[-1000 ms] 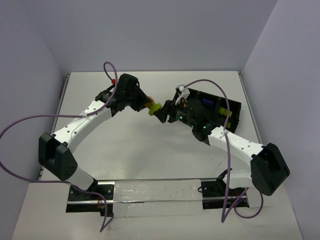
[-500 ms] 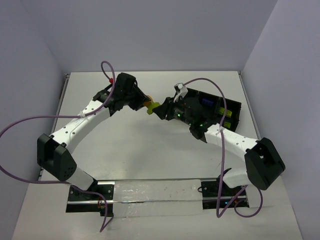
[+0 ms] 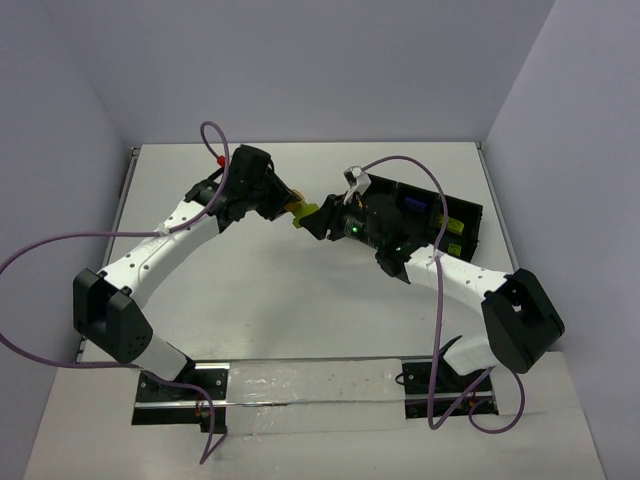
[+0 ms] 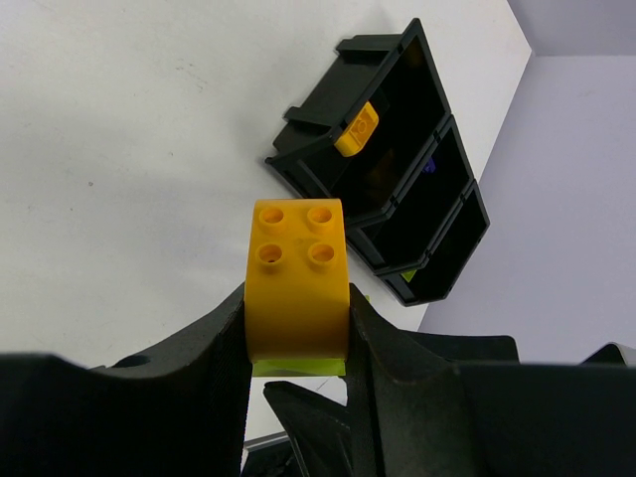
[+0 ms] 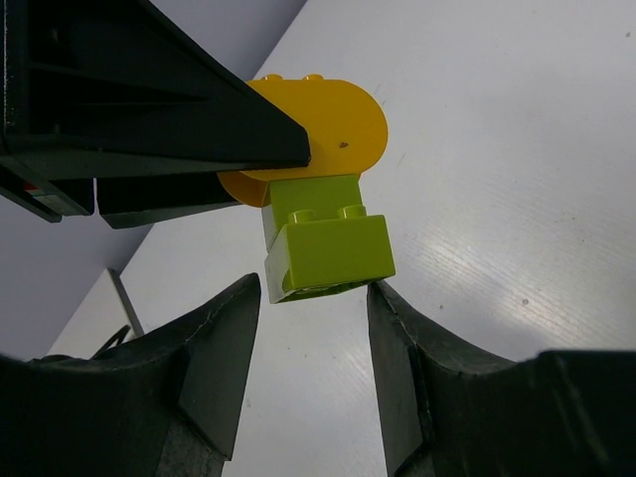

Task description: Sort the legos into containers by color

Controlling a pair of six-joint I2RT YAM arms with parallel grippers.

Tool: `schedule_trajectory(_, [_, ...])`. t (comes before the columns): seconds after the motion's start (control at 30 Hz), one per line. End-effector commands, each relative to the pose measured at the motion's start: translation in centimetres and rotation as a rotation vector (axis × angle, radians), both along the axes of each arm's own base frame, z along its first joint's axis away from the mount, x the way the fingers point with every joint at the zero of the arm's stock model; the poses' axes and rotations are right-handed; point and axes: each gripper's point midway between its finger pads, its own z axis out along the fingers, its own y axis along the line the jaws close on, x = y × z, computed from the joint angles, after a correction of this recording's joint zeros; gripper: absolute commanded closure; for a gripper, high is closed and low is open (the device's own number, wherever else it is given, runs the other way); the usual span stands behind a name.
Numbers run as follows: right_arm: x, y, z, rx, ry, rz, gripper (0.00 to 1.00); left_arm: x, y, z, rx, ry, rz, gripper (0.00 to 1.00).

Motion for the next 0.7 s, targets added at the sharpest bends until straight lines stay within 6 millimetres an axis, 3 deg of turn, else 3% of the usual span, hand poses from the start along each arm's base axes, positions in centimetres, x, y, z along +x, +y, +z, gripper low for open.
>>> schedule_trajectory(0.0, [0.3,1.1,4.5,0.099,-0.106,0.026,0.44,-0.3,-1.0,3.1,-0.073,-0.066,-0.04,1.0])
schedule_trajectory(0.37, [0.7,0.5,5.1,0.124,-0.121,0.021,0.33,-0.5,-1.2,3.2,-0.079,-0.068,-0.053,1.0])
schedule_trajectory(0.67, [1.4,-0.2,5.0,0.129,-0.116,0.011,0.32,-0.6,-1.1,3.2,-0.085,-0.067,-0.052,1.0])
